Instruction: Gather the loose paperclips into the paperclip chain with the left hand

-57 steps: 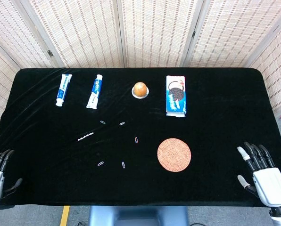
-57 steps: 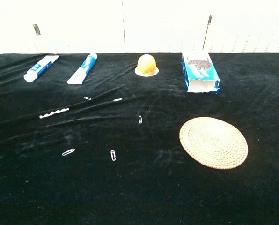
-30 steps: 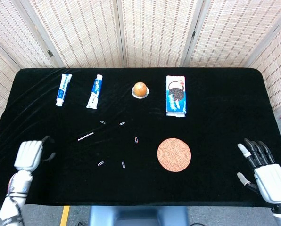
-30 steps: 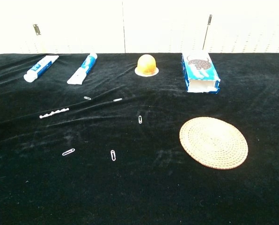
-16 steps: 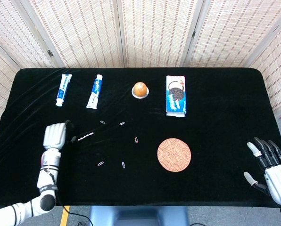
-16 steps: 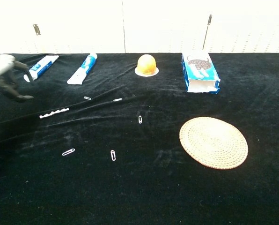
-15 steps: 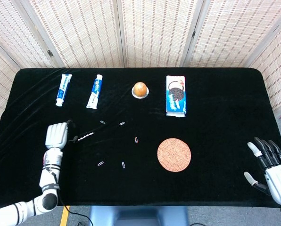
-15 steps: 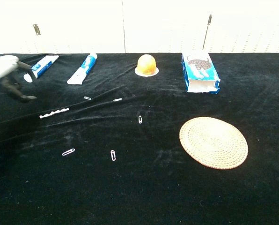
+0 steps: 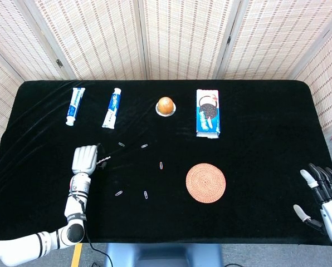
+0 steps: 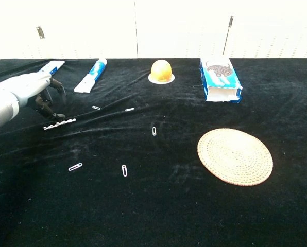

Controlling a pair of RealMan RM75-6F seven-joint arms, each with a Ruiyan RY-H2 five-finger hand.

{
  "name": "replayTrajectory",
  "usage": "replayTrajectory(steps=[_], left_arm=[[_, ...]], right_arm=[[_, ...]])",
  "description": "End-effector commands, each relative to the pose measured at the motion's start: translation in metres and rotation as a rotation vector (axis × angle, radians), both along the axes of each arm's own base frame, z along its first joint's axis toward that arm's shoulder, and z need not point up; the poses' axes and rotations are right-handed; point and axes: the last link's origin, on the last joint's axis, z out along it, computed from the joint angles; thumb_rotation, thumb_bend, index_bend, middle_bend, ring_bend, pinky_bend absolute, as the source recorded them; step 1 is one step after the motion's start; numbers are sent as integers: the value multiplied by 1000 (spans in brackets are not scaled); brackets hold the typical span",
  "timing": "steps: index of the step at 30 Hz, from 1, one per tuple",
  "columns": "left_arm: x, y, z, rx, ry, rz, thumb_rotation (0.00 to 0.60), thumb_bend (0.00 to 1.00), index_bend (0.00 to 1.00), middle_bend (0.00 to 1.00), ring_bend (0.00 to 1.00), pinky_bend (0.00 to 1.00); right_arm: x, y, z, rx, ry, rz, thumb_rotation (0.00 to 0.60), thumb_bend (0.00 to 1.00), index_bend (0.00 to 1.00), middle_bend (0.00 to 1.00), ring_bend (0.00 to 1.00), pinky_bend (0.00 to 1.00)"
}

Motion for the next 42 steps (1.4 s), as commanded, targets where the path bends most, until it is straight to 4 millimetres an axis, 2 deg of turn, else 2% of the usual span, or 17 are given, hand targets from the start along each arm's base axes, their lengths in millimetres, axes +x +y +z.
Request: replayTrajectory(steps=[1, 7, 12, 19, 42], left_arm=[[3, 0, -1, -10, -18, -2, 600, 335, 465, 1000, 1000, 1000], [10, 2, -12, -33, -29, -17, 600, 335, 468, 1000, 1000, 1000], [8, 7, -25, -64, -13, -9, 600, 385, 476, 1000, 1000, 1000], [5, 12, -36, -79, 5, -3, 600, 387, 483, 1000, 1000, 1000], [-9, 22, -34, -79, 16, 24, 600, 408, 493, 1000, 1000, 1000]], right_arm=[[0, 2, 2, -7, -7, 5, 600, 280, 0, 0, 0, 0], [-1, 6, 4, -17, -16, 7, 600, 280, 0, 0, 0, 0], [-4, 13, 6, -37, -22, -4, 600, 281, 0, 0, 0, 0], [-7, 21, 7, -62, -26, -17, 600, 280, 0, 0, 0, 0], [-7, 21, 6, -64, -21, -23, 600, 280, 0, 0, 0, 0]])
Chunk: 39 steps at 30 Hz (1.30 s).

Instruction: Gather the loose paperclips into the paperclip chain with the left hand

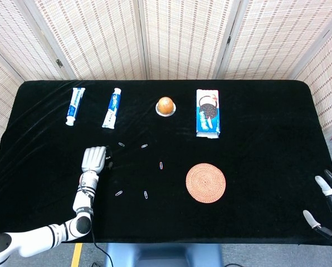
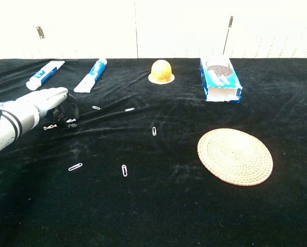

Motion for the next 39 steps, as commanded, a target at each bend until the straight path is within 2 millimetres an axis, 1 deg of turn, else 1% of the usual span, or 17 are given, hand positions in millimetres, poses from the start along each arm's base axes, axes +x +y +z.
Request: replayTrajectory(steps=[1, 12, 23, 39], left_arm=[[-1, 2, 1, 3, -4, 3, 600, 409, 493, 1000, 1000, 1000], [-9, 4, 4, 5, -9, 14, 600, 423, 510, 1000, 1000, 1000], [-11, 5, 2, 1, -4, 19, 600, 434, 531, 1000, 1000, 1000], [-14, 5, 2, 1, 3, 27, 600, 438, 536, 1000, 1000, 1000]], right_arm=[[0, -1, 0, 1, 1, -3, 600, 280, 0, 0, 0, 0], [0, -4, -2, 4, 7, -12, 600, 279, 0, 0, 0, 0], [0, -3, -1, 2, 7, -13, 600, 280, 0, 0, 0, 0], [1, -5, -2, 6, 9, -12, 600, 280, 0, 0, 0, 0]])
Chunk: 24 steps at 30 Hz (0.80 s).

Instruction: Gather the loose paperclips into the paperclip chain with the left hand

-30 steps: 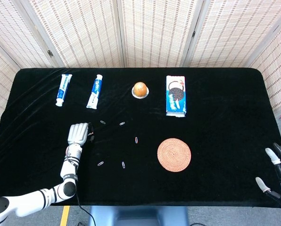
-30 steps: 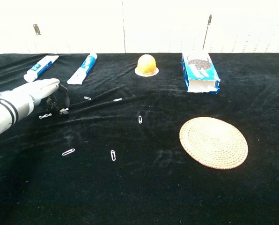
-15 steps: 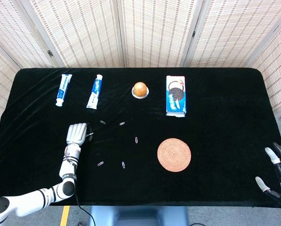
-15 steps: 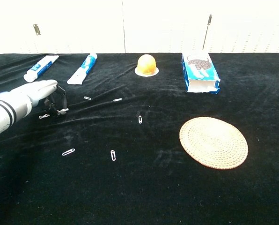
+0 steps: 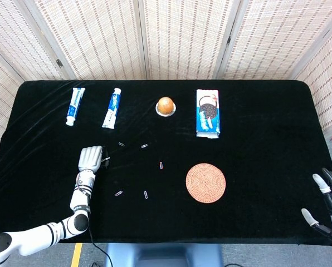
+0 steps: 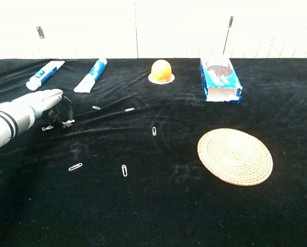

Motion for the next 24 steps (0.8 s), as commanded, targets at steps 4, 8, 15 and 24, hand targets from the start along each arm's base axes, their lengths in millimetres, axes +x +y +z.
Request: replayTrajectory(steps=[4, 8, 15, 24], left_arm=[[-2, 1, 1, 9, 8, 4, 600, 463, 588, 1000, 1000, 1000], [-5, 2, 3, 15, 20, 7, 600, 492, 720, 1000, 1000, 1000], [-9, 0, 10, 32, 37, 14, 600, 510, 803, 1000, 1000, 1000], [-10, -8, 39, 114, 22, 4, 600, 544, 821, 1000, 1000, 1000]], right_arm=[[0, 0, 0, 0, 1, 0, 600, 280, 0, 0, 0, 0], [0, -1, 0, 0, 1, 2, 600, 280, 0, 0, 0, 0], [1, -1, 0, 3, 3, 8, 600, 280, 0, 0, 0, 0], [2, -2, -1, 7, 5, 12, 600, 280, 0, 0, 0, 0]])
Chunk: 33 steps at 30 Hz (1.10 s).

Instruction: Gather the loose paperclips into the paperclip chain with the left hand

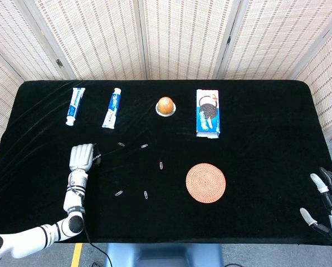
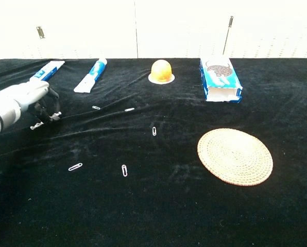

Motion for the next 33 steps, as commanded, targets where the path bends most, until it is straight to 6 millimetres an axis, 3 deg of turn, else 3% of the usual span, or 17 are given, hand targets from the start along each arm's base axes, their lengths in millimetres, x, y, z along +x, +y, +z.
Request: replayTrajectory(steps=[1, 10, 19, 25, 33], left_arm=[[-2, -5, 15, 34, -8, -6, 600, 545, 821, 1000, 1000, 1000], [-1, -31, 39, 48, -44, -58, 600, 547, 821, 1000, 1000, 1000], [24, -66, 60, 59, -276, -131, 600, 548, 821, 1000, 1000, 1000], [44, -80, 49, 27, -385, -147, 600, 549, 821, 1000, 1000, 1000], [64, -92, 11, -22, -412, -182, 600, 550, 821, 1000, 1000, 1000]], right_arm=[[0, 0, 0, 0, 1, 1, 600, 280, 0, 0, 0, 0], [1, -1, -3, 3, 7, 3, 600, 280, 0, 0, 0, 0], [3, -2, -3, 18, 4, 17, 600, 279, 0, 0, 0, 0], [4, 3, -1, 31, -10, 40, 600, 280, 0, 0, 0, 0], [2, 14, 9, 10, -40, 75, 600, 280, 0, 0, 0, 0]])
